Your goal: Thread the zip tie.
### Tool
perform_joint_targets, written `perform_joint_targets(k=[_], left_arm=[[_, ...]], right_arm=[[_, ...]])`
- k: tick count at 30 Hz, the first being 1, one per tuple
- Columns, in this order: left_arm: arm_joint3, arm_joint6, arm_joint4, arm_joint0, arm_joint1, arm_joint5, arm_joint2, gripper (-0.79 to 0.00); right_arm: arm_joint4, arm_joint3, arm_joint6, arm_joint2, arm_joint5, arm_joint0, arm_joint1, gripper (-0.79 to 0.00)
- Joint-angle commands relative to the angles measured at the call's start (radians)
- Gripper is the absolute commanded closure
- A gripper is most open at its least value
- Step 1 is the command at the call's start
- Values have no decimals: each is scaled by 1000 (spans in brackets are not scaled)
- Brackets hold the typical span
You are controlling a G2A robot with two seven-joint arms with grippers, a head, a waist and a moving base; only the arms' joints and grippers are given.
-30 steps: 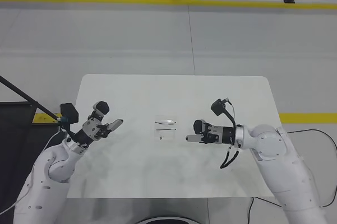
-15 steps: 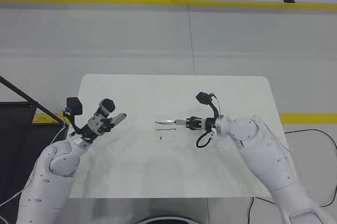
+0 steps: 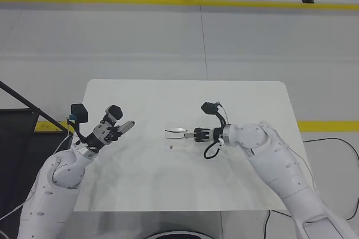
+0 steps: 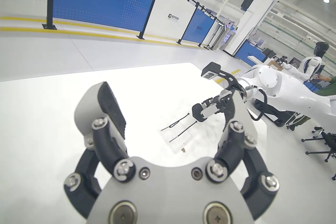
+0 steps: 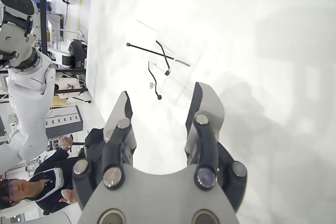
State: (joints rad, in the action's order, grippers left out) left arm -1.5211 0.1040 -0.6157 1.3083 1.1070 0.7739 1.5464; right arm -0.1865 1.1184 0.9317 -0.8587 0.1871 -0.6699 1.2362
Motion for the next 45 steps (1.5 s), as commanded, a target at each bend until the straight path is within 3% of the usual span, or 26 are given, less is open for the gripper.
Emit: perform_joint_targets(k=[1,7,12,18,21,28,42,45], left_arm=[[0,0,0,0,0,0,0,-785],[0,0,0,0,0,0,0,-785],[0,0,0,0,0,0,0,-785],[0,0,0,0,0,0,0,-785],[0,0,0,0,0,0,0,-785],[0,0,0,0,0,0,0,-785],[0,0,0,0,0,0,0,-785],[0,0,0,0,0,0,0,-785]], right_arm=[[2,-7,11,8,7,5,4,-419],[7,-29,24,23,19,19,13,-357],[25,-54,26,25,21,30,19,-376],[32,-76,33,31,34,38,26,-336],[32,-82,34,34,39,41,29,-271],[36,-92,50,37,43,47,33,-271],[44,-112,59,37,48,58,42,-169],[45,-117,61,36,47,60,43,-179]])
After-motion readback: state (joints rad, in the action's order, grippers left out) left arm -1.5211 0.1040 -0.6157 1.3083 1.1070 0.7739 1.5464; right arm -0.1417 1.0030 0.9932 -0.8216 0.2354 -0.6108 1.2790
